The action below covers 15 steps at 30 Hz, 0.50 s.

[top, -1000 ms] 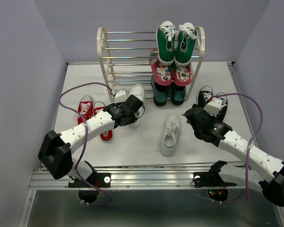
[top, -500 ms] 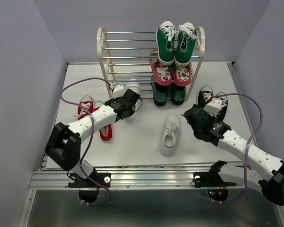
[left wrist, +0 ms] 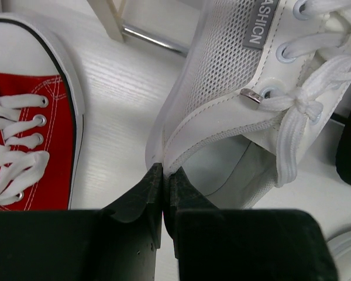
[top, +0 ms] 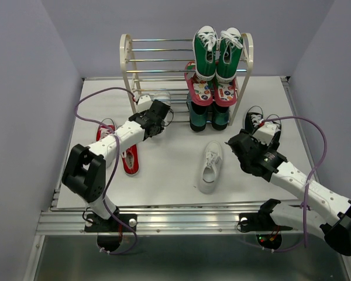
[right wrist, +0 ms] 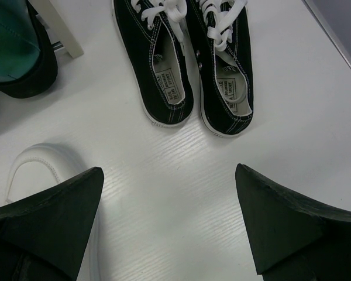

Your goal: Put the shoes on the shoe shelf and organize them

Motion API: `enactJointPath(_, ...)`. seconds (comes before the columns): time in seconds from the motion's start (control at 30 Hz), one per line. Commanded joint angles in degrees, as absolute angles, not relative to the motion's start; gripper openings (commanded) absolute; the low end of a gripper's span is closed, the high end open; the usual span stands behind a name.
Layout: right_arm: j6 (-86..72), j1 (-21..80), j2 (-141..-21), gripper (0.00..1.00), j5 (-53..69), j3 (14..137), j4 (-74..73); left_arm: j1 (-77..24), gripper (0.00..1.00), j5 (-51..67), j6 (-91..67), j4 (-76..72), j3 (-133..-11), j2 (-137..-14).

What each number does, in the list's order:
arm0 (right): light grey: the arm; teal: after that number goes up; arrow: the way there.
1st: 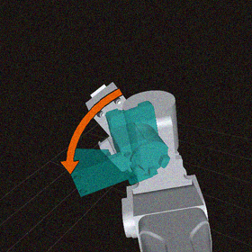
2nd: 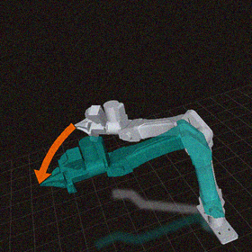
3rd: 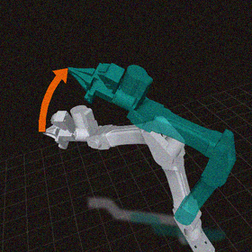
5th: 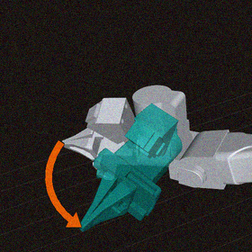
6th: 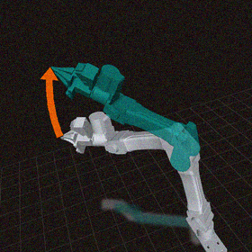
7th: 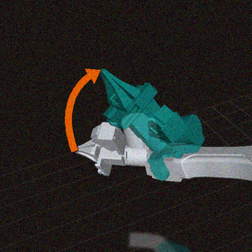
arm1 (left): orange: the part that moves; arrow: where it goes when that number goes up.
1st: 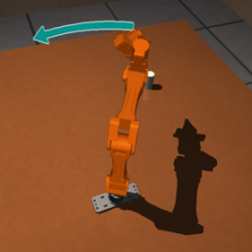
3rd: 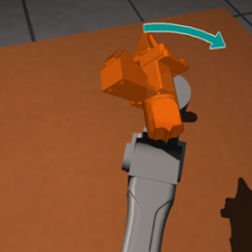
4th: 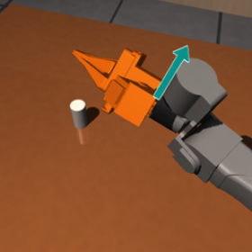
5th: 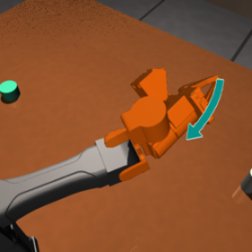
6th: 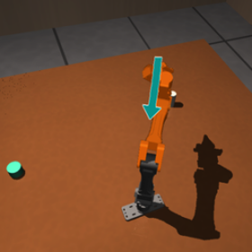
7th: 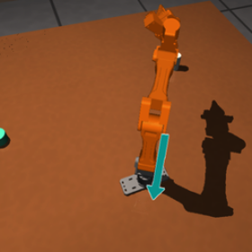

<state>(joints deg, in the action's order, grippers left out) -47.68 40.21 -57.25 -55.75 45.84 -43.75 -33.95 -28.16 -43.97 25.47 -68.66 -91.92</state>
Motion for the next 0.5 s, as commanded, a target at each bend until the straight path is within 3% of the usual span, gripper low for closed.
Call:
enactJointPath(0.0,-49.3,40.3,-56.8,1.00,-59.2,47.0,-44.3,-32.0,0.00,-31.6,-42.3,21.4,-74.9,-92.7)
enactJointPath(0.47,-50.3,40.3,-56.2,1.00,-60.3,47.0,-45.0,-30.2,0.00,-32.9,-41.8,20.9,-79.1,-96.3)
